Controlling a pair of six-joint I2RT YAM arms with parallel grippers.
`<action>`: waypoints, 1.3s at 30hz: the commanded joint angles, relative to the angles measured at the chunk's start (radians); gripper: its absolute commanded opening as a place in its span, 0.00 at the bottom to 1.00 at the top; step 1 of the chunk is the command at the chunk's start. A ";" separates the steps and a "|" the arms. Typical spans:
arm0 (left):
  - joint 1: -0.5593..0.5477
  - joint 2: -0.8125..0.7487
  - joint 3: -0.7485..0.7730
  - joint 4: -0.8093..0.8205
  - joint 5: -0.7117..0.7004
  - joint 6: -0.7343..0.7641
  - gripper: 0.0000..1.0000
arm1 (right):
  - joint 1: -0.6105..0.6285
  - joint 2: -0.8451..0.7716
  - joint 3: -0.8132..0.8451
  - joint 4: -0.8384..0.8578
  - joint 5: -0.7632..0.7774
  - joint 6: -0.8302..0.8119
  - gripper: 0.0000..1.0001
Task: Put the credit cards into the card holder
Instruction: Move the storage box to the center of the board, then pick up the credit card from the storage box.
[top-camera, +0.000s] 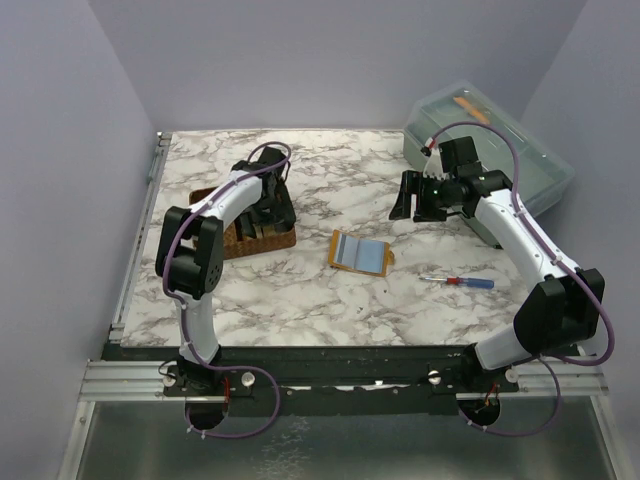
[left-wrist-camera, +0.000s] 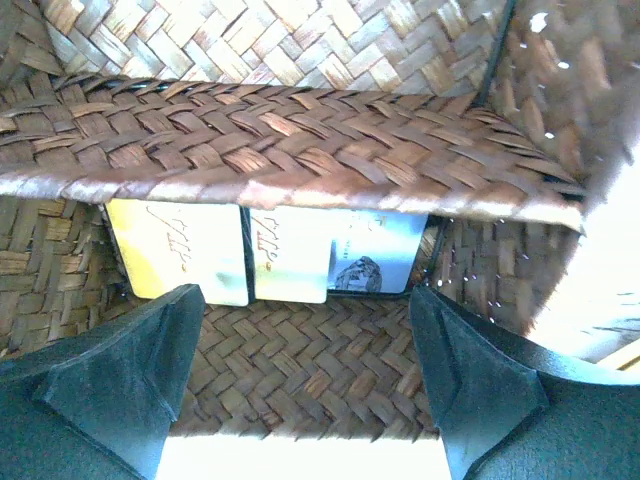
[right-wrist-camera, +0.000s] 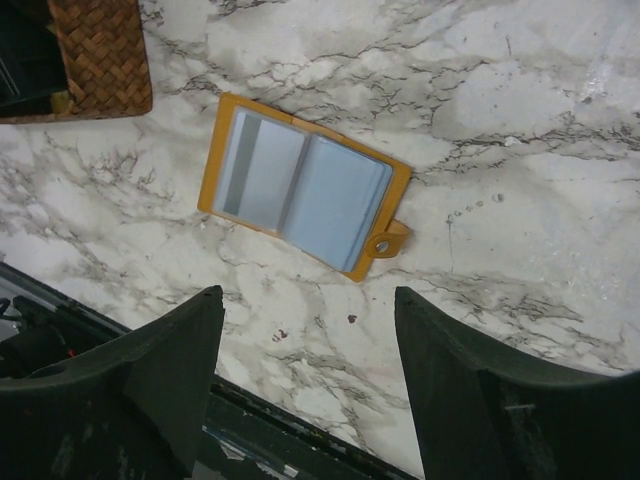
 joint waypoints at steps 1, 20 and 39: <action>-0.033 -0.030 0.046 0.000 -0.034 -0.012 0.89 | -0.003 0.026 0.041 0.000 -0.116 -0.001 0.71; -0.061 -0.063 -0.118 0.053 -0.239 -0.032 0.97 | -0.002 -0.084 -0.163 0.145 -0.114 0.027 0.71; 0.007 -0.009 -0.212 0.208 -0.028 0.105 0.53 | -0.002 -0.066 -0.168 0.172 -0.136 0.036 0.72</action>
